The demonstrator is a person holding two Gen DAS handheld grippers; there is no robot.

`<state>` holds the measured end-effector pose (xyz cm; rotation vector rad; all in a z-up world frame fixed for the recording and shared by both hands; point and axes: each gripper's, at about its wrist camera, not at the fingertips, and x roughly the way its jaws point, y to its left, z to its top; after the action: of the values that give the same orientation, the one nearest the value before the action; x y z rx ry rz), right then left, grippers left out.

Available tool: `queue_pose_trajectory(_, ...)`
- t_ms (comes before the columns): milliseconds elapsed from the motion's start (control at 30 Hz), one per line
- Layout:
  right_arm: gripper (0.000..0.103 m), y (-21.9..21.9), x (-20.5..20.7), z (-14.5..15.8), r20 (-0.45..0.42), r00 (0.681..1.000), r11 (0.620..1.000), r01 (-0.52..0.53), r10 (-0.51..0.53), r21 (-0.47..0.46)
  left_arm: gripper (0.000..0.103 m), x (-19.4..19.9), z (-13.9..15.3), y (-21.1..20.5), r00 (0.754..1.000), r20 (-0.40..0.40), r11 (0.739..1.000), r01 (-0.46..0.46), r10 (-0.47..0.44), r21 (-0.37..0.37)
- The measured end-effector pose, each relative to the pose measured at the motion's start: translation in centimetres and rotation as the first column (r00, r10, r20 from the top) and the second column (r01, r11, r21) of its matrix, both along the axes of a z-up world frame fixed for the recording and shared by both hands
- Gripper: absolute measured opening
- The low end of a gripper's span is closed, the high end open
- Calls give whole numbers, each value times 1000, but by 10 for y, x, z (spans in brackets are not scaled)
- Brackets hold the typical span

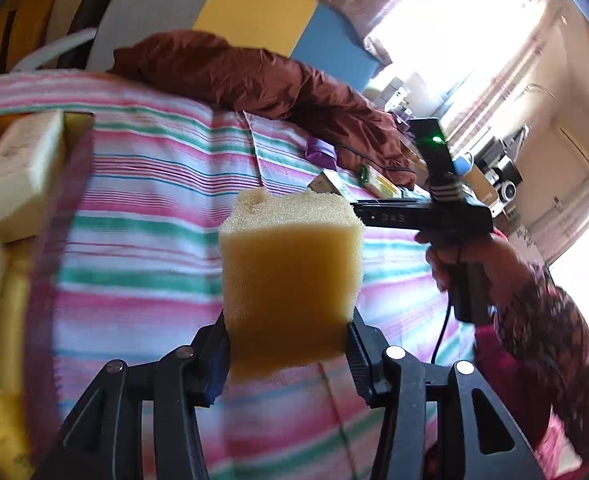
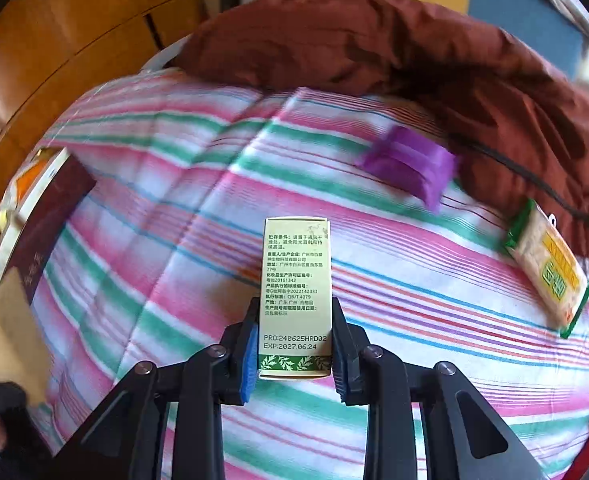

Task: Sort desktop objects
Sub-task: 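Carry sponge and green-white box into the gold tray and open both tools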

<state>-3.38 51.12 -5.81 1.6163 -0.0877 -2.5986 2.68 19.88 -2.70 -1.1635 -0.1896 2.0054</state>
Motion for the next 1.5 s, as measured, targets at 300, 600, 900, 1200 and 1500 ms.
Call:
queue_pose_trajectory(300, 30, -81, 18, 25, -14, 999, 989, -53, 52, -137, 50, 18, 25, -72, 998, -40, 998, -37, 39, 57)
queue_pose_trajectory(600, 30, -185, 32, 51, -72, 992, 943, -118, 101, -310, 50, 15, 39, -148, 988, -42, 983, -140, 146, 121)
queue_pose_trajectory(900, 30, -252, 30, 58, -79, 996, 910, -74, 46, -407, 50, -15, 39, -226, 951, -47, 949, -302, 306, 87)
queue_pose_trajectory(1200, 33, -288, 17, 48, -69, 998, 949, -11, -12, -315, 50, -41, 15, -246, 937, -18, 934, -350, 349, -77)
queue_pose_trajectory(1500, 57, -282, 22, 54, -133, 990, 959, 3, -43, -282, 50, -46, 4, -254, 931, 4, 925, -361, 364, -117)
